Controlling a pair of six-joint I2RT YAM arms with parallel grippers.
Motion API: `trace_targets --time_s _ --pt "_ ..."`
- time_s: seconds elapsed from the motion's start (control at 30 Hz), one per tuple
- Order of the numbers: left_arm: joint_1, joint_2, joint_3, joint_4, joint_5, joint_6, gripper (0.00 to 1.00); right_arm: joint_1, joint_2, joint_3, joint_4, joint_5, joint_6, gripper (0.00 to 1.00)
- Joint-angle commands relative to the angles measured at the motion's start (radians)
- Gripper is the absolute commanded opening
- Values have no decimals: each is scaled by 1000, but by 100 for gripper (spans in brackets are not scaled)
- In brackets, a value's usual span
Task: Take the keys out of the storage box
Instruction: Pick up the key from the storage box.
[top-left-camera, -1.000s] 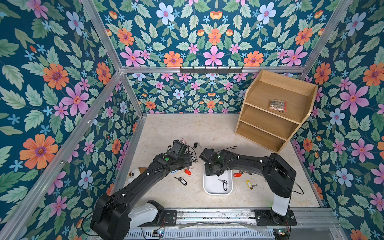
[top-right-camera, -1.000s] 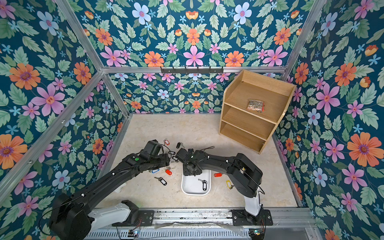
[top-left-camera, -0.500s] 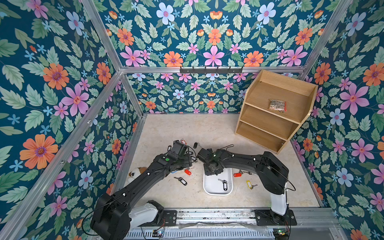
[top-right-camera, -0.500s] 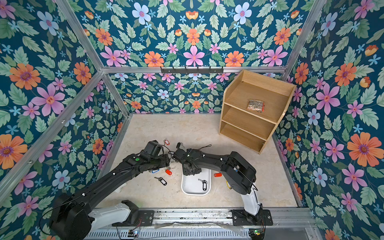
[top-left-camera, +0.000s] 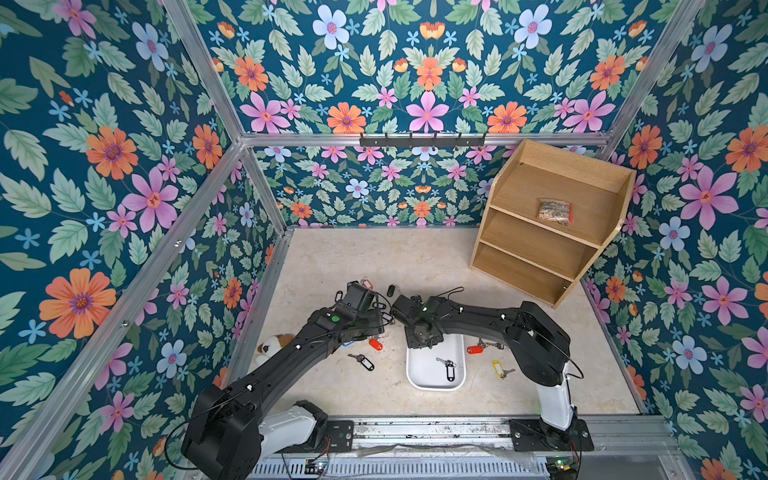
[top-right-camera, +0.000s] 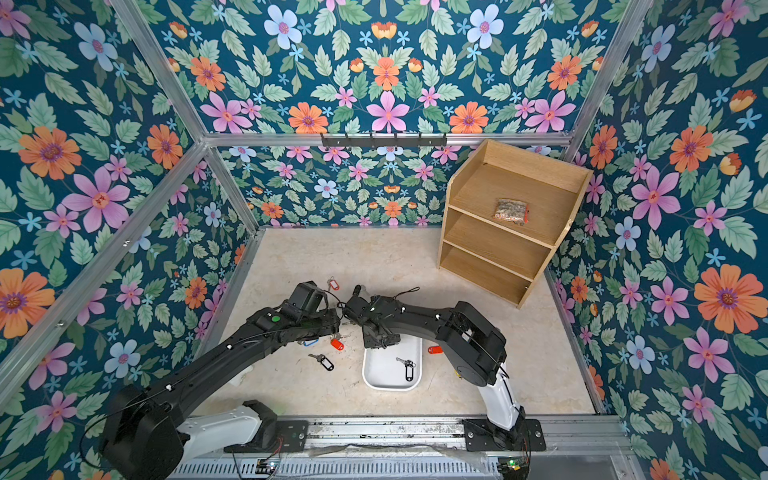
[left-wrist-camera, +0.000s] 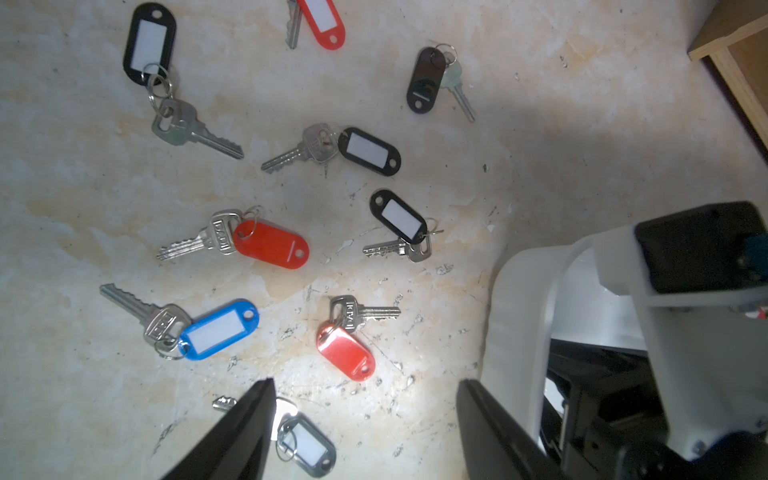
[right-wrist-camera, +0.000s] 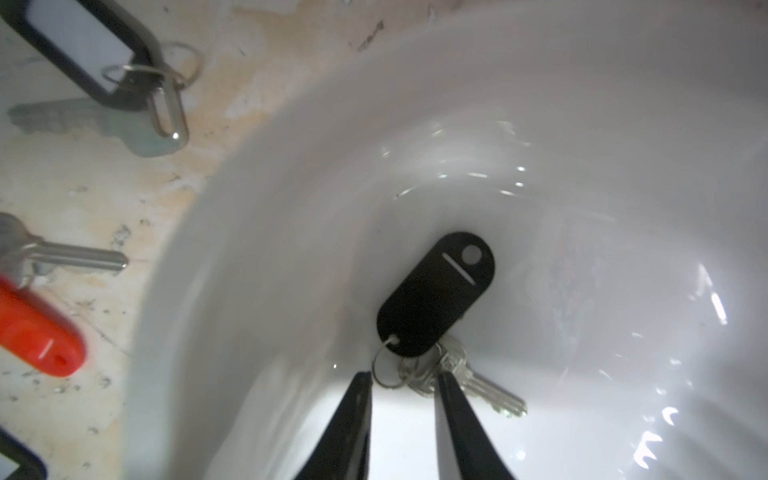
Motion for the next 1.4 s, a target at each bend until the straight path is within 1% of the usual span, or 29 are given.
trace_targets --time_s 0.0,0.1,0.27,0.7,1.1,1.37 --pt "0 2 7 7 -1 2 75 1 0 7 -37 28 -8 30" --pt "-1 0 8 7 -1 4 75 0 -17 4 -43 30 -11 35" --pt "-1 5 7 13 3 2 75 4 -23 4 -55 35 -23 35" --pt "-1 -9 -10 11 0 -5 75 32 8 11 -52 44 -52 34" --pt "-1 -13 -15 10 -2 -10 75 33 46 47 -67 109 -56 29" --pt "1 -13 -20 11 -1 -13 75 32 59 67 -69 122 -57 28"
